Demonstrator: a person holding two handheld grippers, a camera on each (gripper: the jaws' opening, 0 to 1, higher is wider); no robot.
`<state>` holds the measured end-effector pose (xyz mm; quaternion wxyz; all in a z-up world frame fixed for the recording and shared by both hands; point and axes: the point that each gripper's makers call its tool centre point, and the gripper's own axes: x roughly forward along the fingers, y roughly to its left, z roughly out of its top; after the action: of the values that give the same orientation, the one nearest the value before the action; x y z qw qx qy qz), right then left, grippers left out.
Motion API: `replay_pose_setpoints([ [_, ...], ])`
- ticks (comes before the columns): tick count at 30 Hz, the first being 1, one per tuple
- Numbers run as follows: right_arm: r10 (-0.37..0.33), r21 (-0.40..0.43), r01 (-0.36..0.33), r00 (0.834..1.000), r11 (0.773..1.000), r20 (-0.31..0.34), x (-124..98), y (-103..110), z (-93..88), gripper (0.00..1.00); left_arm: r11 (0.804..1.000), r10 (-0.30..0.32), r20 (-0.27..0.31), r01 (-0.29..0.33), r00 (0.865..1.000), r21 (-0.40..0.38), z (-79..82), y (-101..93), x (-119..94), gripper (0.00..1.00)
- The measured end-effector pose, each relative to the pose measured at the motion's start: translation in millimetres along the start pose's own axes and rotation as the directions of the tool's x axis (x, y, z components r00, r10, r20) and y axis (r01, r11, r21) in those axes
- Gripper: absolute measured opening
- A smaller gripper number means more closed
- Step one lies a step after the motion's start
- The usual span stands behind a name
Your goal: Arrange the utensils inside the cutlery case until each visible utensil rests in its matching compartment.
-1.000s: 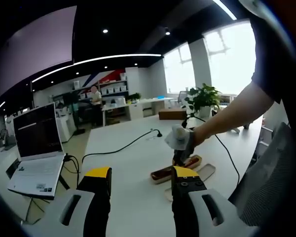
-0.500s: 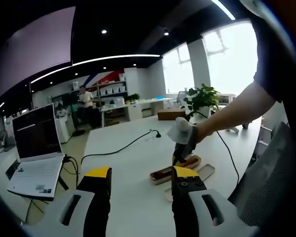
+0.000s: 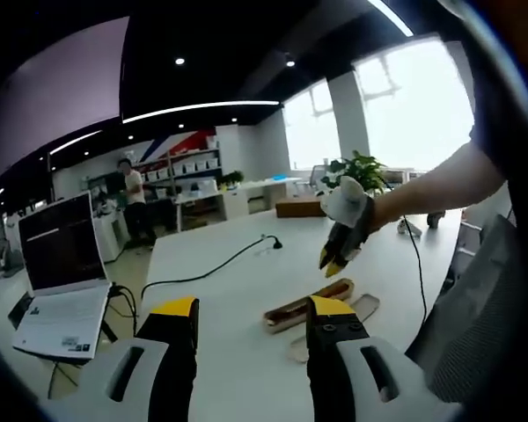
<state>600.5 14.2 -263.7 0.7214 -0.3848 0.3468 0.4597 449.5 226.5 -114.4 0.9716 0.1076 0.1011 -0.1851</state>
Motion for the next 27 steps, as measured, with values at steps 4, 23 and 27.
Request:
replay_pose_setpoints([
  [4,-0.029,0.034,0.029,1.000,0.999,0.000,-19.8,3.3,-14.4,0.17,1.000,-0.014,0.010,0.014,1.000,0.005,2.6,-1.7,0.9,0.50],
  [23,-0.185,0.186,0.184,0.983,0.965,-0.010,-99.6,14.7,-76.1,0.24,0.996,-0.081,0.036,0.080,0.996,0.025,16.3,-20.5,4.8,0.51],
  [27,-0.196,0.183,0.197,0.980,0.963,-0.029,-110.8,20.2,-89.1,0.25,0.994,-0.106,0.034,0.105,0.994,0.032,17.4,-22.2,7.9,0.52],
])
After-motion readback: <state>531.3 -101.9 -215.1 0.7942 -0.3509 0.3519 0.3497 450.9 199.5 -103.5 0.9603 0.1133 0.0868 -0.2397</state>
